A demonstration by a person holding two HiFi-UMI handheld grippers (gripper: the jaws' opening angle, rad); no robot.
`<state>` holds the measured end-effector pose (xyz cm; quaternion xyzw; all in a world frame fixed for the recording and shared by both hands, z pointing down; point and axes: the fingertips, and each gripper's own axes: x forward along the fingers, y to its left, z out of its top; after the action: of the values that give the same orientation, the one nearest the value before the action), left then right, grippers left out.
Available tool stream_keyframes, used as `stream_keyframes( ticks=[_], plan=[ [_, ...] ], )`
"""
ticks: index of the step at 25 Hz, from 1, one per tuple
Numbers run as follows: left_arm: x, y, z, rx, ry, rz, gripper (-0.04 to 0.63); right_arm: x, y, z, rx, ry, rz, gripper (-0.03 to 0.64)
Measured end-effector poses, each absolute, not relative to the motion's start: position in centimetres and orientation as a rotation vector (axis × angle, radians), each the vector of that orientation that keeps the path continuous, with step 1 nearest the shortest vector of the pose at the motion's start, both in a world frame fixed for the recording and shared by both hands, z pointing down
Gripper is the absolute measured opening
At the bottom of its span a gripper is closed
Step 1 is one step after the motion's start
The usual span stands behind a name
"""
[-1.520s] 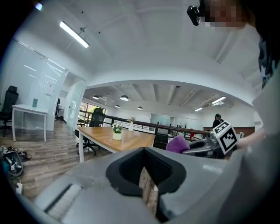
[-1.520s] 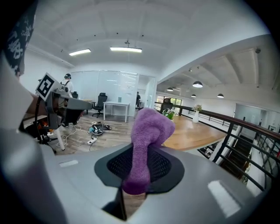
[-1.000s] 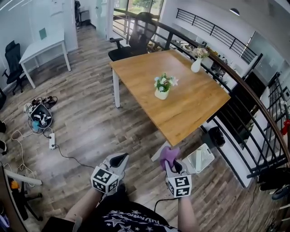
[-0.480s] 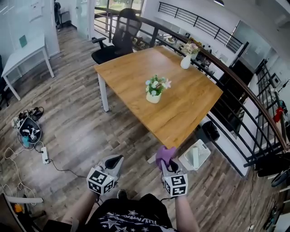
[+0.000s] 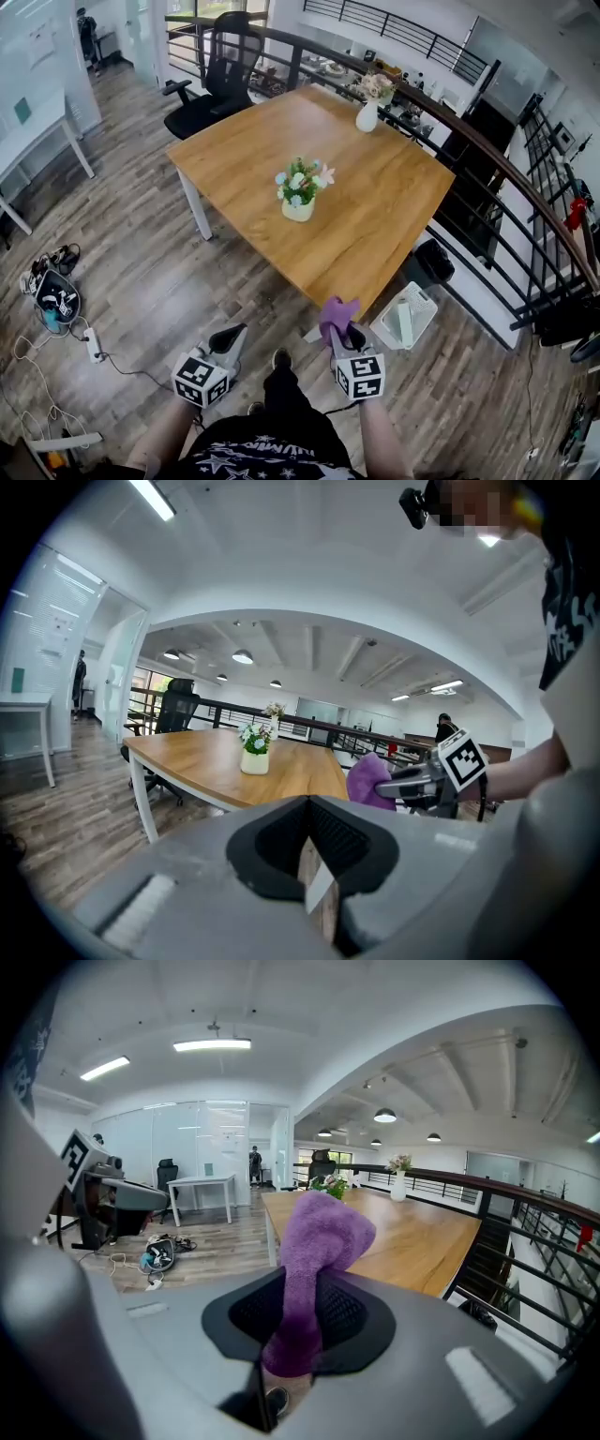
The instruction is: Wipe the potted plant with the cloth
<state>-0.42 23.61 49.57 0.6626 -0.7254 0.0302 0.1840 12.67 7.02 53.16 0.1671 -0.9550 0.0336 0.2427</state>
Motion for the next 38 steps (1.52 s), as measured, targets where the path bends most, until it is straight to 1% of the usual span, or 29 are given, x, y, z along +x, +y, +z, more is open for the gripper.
stream_keyframes(
  ticks=[8,11,17,26,38],
  plan=[
    [-6.5,16.1,48.9,1.840,-2.073,0.113,0.002,6.0,-1.1,53.2,0.451,-2.630,0.118,0.081],
    [-7.7,13.2,48.9,1.845,-2.068,0.112,0.002,4.3,-3.7,53.2,0.438,-2.630,0.121,0.081],
    [-9.8,9.7,49.3,1.841,-2.055,0.146,0.002,1.7,-7.5,53.4,0.409,-2.625,0.131,0.081],
    [-14.4,5.2,48.7,1.774,-2.152,0.161,0.002,-2.3,-13.4,53.6,0.357,-2.640,0.125,0.081],
    [-18.2,1.5,49.5,1.784,-2.137,0.211,0.002,-5.1,-16.5,55.4,0.392,-2.599,0.173,0.081]
  ],
)
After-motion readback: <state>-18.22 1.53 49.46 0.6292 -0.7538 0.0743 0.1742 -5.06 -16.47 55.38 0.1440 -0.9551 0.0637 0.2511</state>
